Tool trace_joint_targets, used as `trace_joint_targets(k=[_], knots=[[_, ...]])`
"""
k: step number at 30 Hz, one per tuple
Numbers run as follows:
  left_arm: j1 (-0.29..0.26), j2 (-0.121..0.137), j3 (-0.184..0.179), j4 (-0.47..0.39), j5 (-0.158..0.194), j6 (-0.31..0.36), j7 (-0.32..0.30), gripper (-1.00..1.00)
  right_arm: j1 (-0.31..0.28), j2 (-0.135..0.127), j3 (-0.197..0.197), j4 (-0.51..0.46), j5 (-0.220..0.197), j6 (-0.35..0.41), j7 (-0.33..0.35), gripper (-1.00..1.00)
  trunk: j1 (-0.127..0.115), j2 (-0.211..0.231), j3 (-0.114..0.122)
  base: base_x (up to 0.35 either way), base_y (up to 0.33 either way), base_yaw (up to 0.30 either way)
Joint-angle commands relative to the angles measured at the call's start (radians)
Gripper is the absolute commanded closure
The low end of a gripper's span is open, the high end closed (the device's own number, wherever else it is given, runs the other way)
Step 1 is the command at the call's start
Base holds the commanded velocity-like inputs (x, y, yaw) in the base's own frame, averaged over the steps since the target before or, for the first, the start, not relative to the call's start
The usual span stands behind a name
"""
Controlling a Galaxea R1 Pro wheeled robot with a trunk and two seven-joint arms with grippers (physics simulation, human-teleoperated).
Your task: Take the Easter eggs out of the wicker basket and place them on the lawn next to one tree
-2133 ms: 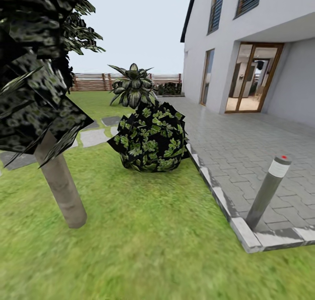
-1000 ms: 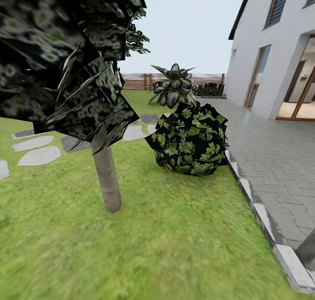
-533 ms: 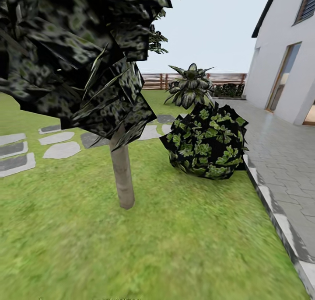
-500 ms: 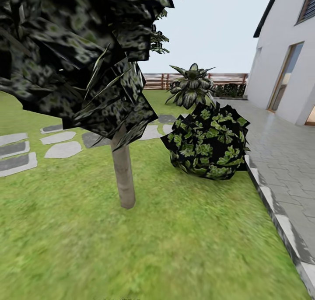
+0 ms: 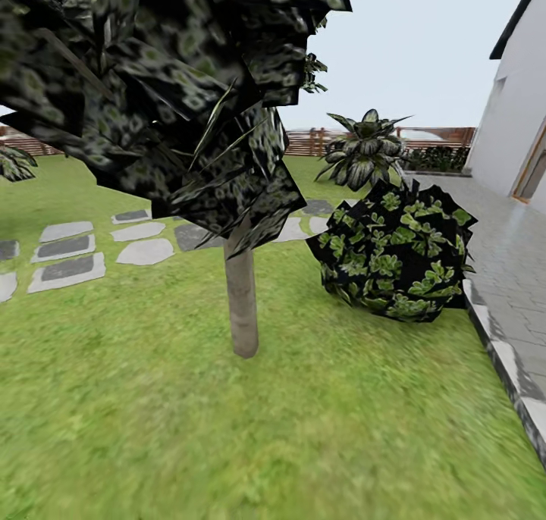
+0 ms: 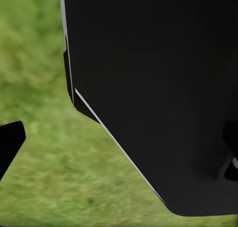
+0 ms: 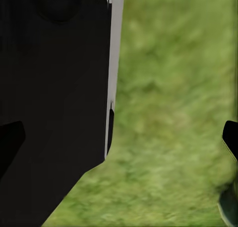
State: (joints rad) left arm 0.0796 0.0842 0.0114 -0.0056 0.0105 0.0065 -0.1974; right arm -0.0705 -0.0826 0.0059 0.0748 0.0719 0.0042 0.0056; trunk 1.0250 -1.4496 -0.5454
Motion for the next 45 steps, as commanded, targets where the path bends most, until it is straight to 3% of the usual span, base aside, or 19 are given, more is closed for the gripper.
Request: trace_joint_targets(k=[1, 45], knots=[[0.0, 0.0, 0.001, -0.001, 0.001, 0.0, -0.004, -1.0, -0.001, 0.0, 0.0, 0.002, 0.008, 0.0, 0.001, -1.0, 0.0, 0.0, -0.001, 0.0, 0.0, 0.257], [0.0, 0.0, 0.0, -0.001, 0.002, -0.001, -0.005, -1.0, -0.002, 0.008, -0.001, 0.014, 0.006, 0.012, 0.001, -1.0, 0.0, 0.0, -0.001, 0.0, 0.0, 0.277]])
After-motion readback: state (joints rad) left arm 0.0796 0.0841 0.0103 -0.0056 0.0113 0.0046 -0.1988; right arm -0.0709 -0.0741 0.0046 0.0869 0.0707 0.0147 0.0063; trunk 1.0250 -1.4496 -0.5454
